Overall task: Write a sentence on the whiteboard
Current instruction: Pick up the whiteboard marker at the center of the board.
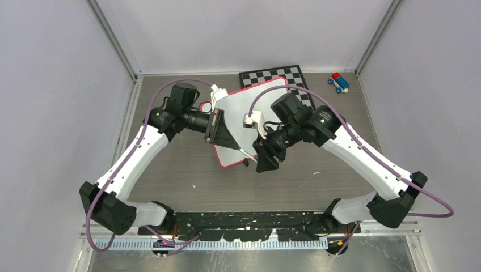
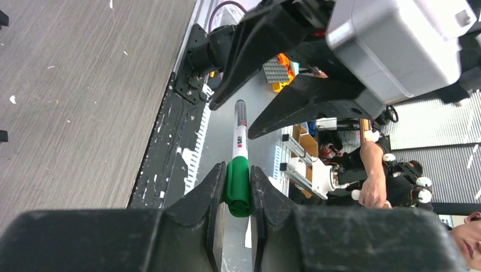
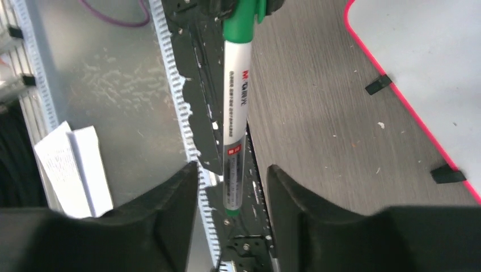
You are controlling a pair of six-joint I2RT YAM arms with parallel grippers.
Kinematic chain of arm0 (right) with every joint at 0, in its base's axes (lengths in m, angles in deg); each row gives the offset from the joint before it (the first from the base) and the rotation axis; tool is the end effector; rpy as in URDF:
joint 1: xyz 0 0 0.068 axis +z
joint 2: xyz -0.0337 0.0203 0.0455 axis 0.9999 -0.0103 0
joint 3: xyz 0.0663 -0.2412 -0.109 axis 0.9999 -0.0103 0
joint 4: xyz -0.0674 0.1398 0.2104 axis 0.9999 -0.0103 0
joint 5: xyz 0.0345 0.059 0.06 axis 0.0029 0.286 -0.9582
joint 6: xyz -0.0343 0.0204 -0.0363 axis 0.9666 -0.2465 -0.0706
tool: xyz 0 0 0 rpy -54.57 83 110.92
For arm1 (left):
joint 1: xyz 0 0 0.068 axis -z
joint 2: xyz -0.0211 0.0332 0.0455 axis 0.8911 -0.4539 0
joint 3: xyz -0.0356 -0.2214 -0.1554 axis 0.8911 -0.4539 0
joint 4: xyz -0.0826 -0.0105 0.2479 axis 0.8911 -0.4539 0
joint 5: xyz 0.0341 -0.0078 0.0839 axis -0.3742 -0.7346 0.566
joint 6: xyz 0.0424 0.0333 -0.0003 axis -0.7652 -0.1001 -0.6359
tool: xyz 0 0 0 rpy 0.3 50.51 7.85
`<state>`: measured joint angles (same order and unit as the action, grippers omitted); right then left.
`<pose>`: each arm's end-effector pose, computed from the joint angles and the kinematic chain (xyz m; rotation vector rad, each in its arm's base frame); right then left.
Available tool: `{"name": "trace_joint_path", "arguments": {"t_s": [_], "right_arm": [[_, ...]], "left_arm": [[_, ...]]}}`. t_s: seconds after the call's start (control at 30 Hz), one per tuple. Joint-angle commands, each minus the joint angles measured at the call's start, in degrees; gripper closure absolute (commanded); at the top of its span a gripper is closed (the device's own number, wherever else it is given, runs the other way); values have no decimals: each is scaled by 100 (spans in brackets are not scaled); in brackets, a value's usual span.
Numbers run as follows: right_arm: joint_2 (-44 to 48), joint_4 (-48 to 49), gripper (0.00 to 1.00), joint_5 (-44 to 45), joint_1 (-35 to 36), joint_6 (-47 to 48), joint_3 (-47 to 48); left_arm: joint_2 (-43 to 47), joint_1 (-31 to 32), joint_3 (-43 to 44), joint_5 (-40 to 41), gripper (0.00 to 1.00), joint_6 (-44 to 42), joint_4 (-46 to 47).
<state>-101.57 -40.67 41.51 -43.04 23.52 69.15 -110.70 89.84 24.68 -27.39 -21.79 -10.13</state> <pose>0.1571 0.1939 0.3877 -1.4878 2.1226 0.9834 0.2180 -0.1470 0.3748 0.7902 2.1808 -1.7536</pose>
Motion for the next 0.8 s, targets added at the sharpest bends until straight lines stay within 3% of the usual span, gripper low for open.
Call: {"name": "trace_joint_path", "arguments": {"t_s": [0.0,0.03,0.1,0.2,0.3,0.37,0.53,0.63,0.77], "right_arm": [[171,671,38,-43,-351,-537,386],[238,975,30,-186,-571,-846,368],[335,1676,24,-661,-1065,-1643,326],[329,2550,23,-1237,-1661,-2754,390],[340,3474,23,-1743,-1955,-3856,190],[401,4645,24,-2009,-2022,-4815,-181],[443,7204,25,-2047,-2029,-7300,-1047],[359,8035,24,-2009,-2033,-8041,-1251],[336,8415,22,-1990,-2027,-8375,-1285]], "left_arm": [[320,-253,-157,-68,100,625,1042],[414,-336,-323,-43,100,980,1526],[604,-511,-710,-48,100,1941,2765],[721,-791,-922,-68,100,3126,4363],[801,-1062,-959,61,100,3712,5103],[880,-1161,-1090,253,100,4128,5763],[1030,-1189,-1418,895,100,4841,6747],[1005,-1193,-1502,1029,100,5097,7056],[1001,-1195,-1550,1064,100,5133,7011]]}}
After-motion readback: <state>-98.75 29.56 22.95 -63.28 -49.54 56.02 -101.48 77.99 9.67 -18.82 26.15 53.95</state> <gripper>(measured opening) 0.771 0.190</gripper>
